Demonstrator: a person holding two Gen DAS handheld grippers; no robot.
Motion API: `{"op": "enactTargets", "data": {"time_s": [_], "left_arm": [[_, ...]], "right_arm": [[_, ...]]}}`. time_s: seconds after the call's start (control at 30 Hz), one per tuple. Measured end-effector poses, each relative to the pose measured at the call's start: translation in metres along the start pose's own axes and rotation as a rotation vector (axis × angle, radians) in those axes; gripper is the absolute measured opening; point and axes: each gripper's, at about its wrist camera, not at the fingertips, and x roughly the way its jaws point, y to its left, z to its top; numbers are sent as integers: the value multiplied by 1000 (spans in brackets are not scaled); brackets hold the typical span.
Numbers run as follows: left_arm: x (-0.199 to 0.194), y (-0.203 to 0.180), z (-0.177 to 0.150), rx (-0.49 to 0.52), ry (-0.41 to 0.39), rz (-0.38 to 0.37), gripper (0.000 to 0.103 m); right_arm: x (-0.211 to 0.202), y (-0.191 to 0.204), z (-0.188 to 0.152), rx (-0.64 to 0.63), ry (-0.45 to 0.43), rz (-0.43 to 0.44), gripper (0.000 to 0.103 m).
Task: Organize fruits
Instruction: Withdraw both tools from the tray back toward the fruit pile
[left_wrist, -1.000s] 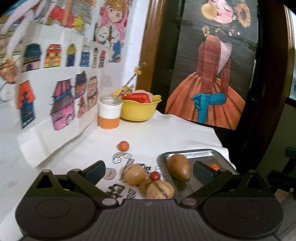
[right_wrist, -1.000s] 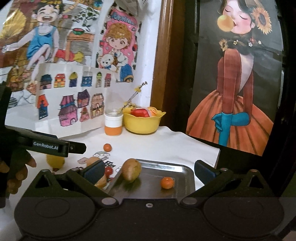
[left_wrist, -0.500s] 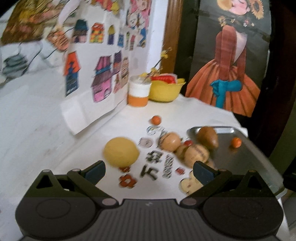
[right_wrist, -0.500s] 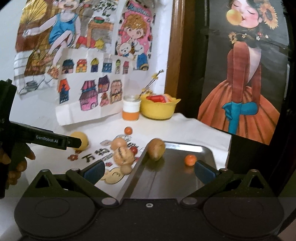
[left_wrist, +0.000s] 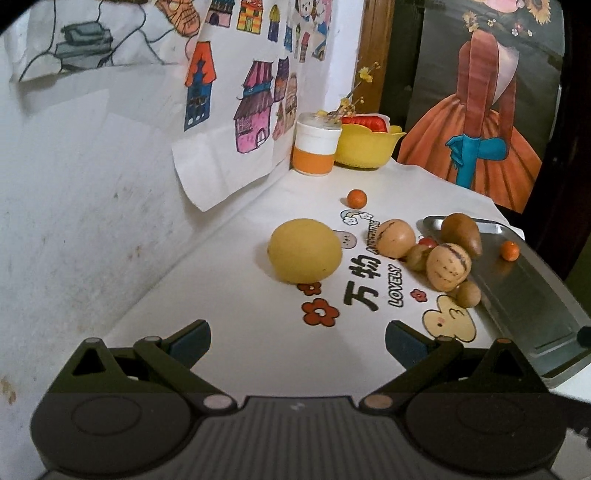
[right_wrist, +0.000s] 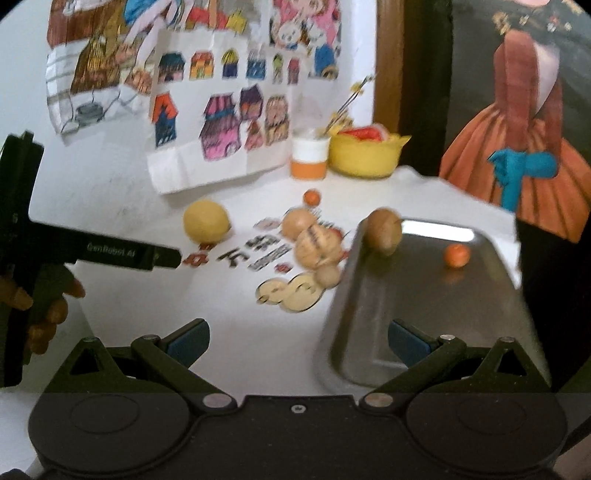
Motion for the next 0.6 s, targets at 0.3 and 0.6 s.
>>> {"op": "enactTargets", "data": {"time_s": [0.3,0.6], "left_arm": [[19,15,8,-10,8,-31,103],[40,22,23,-40,-5,-70,103]], "right_arm": [[33,16,11,35,38,10,102],[68,24,34,-58,7,-97,102]]}}
